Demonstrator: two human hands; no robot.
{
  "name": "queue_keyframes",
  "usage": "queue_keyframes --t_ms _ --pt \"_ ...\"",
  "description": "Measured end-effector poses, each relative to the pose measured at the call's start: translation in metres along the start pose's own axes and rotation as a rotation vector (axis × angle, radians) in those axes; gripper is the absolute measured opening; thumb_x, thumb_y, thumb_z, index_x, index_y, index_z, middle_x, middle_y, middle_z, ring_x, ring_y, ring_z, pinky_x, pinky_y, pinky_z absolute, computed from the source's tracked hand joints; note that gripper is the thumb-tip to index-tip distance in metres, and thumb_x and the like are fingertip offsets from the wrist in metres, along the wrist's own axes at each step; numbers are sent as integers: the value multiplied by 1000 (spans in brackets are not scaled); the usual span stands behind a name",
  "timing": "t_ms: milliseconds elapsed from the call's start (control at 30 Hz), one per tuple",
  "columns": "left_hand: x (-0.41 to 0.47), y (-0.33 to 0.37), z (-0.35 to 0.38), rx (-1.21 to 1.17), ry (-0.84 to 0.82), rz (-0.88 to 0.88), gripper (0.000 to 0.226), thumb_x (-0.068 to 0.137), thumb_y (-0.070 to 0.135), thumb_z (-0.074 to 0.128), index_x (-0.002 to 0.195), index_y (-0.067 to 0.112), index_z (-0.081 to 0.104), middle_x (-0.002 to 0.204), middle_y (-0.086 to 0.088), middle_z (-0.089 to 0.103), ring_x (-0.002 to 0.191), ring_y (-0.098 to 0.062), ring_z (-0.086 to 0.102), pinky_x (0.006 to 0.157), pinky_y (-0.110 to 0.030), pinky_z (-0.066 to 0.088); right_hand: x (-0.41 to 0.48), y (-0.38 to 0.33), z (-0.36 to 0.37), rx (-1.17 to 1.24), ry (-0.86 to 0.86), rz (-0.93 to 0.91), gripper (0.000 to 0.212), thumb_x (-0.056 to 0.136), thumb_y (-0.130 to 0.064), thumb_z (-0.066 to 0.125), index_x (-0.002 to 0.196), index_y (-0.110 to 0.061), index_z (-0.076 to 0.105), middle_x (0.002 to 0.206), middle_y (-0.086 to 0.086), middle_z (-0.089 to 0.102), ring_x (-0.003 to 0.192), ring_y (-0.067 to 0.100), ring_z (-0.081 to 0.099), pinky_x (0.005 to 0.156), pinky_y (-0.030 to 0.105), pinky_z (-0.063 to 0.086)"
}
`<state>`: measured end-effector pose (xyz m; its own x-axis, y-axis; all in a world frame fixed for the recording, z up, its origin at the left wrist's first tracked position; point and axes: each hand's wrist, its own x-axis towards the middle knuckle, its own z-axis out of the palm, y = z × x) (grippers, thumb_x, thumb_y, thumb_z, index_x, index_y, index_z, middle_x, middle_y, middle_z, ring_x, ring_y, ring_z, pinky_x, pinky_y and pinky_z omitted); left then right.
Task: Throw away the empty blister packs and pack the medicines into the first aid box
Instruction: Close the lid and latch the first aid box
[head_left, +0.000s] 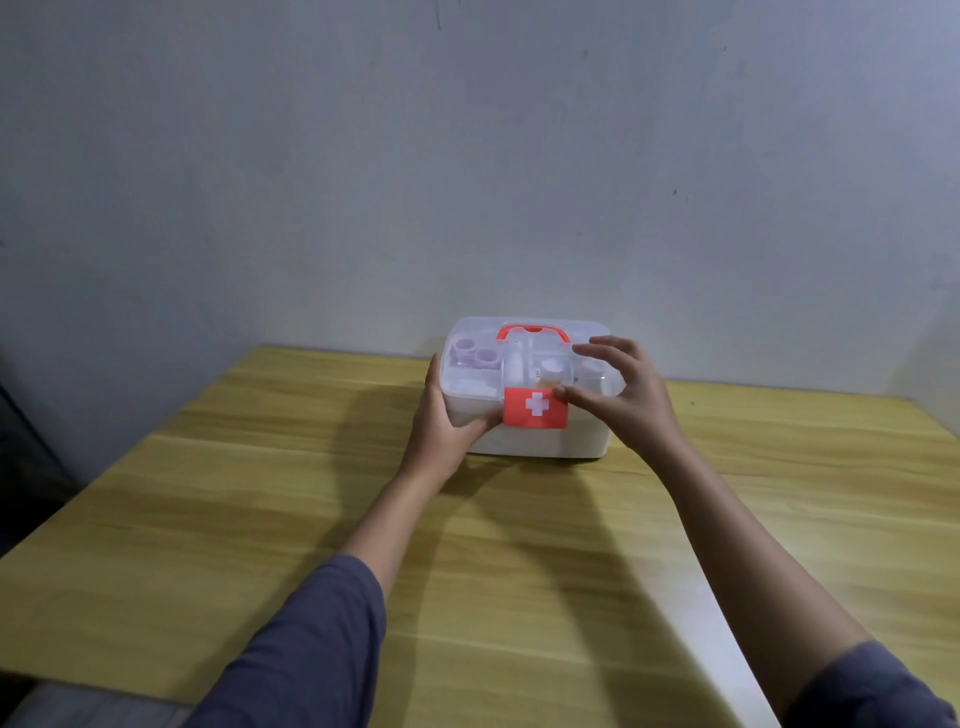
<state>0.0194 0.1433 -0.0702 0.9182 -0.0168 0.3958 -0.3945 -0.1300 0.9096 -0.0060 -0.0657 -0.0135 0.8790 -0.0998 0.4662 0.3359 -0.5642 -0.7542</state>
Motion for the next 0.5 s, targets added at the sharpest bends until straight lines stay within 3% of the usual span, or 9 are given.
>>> queue_keyframes --t_ms 100,233,300,400,500 --pt "1 -3 -6 3 -61 -7 88 68 35 83 141 30 35 132 14 56 122 -2 54 101 -27 45 -5 5 1 -33 -19 -58 58 64 -30 82 117 -21 62 130 1 48 126 9 39 99 24 31" --pt "3 -5 -12 0 -124 -20 75 80 22 76 142 28 33 130 17 56 121 2 54 97 -17 43 -7 10 4 -96 -36 -111 65 63 -29 83 123 -22 57 135 4 44 137 18 30 107 28 28" --pt "3 -5 -12 9 -126 -44 73 84 31 71 145 26 32 133 16 55 123 2 52 101 -22 41 -8 11 5 -107 -33 -119 67 63 -29 82 124 -22 55 137 4 43 138 19 28 107 28 27" --pt "1 -6 -9 29 -67 -81 91 78 64 62 151 25 23 146 7 47 136 -7 41 114 -38 34 -9 13 7 -146 -37 -144 70 63 -31 82 126 -23 53 140 5 41 139 19 26 106 25 23" --pt "0 -7 -6 34 -31 -96 96 76 69 58 152 23 21 148 4 46 138 -11 40 114 -43 33 -10 15 7 -169 -33 -162 71 64 -32 82 127 -22 51 141 5 40 139 19 25 106 24 22"
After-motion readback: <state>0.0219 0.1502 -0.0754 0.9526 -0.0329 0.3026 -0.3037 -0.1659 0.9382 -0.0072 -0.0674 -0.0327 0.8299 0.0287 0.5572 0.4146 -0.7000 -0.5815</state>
